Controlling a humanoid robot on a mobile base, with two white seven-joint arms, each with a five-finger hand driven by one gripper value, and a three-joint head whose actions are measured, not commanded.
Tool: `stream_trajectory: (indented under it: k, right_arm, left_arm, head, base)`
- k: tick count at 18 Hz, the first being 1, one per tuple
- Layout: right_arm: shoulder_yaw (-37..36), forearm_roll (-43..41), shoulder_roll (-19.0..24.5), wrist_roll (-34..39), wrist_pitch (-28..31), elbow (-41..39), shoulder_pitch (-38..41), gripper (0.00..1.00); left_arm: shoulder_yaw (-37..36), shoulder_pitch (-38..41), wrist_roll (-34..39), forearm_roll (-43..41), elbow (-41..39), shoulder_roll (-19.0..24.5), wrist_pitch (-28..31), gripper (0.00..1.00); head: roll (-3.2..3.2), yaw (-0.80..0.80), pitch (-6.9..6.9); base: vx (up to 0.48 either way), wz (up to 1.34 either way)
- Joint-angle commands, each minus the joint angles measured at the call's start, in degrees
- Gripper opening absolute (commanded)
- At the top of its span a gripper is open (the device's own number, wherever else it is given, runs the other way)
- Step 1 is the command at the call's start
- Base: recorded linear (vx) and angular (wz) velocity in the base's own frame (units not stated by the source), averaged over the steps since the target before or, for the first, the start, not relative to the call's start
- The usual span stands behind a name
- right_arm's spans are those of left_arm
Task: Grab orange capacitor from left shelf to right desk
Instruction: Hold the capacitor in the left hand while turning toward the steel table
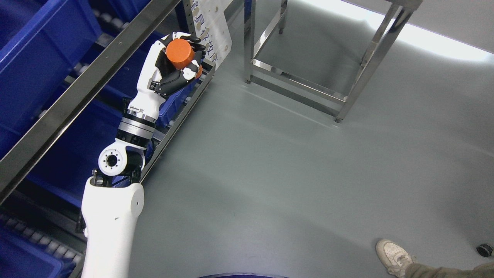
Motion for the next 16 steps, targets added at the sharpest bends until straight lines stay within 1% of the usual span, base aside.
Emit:
stream_trajectory:
  k: [1, 7, 16]
  right_arm:
    - [-0.6, 0.0, -1.0, 0.0, -0.3, -1.9, 0.1, 1.00]
    - [-0.6, 0.0, -1.0, 0.0, -0.2, -1.9, 0.1, 1.00]
    - [-0.6, 0.0, -1.0, 0.0, -0.2, -1.9, 0.1, 1.00]
  left_arm:
    - [-1.9, -0.2, -0.1, 0.0, -0.1, 1.0, -0.1, 0.02]
    - [-3.3, -0.5, -0.1, 0.0, -0.1, 1.0, -0.3, 0.02]
    - [-3.6, -0.4, -0.1, 0.0, -0.3, 1.0, -0.5, 0.02]
  head:
    - [0.00, 0.00, 0.00]
    - [0.00, 0.00, 0.00]
    - [0.00, 0.00, 0.00]
  base:
    - [0.261, -0.33]
    - [0.277, -0.28]
    - [0.396, -0.25]
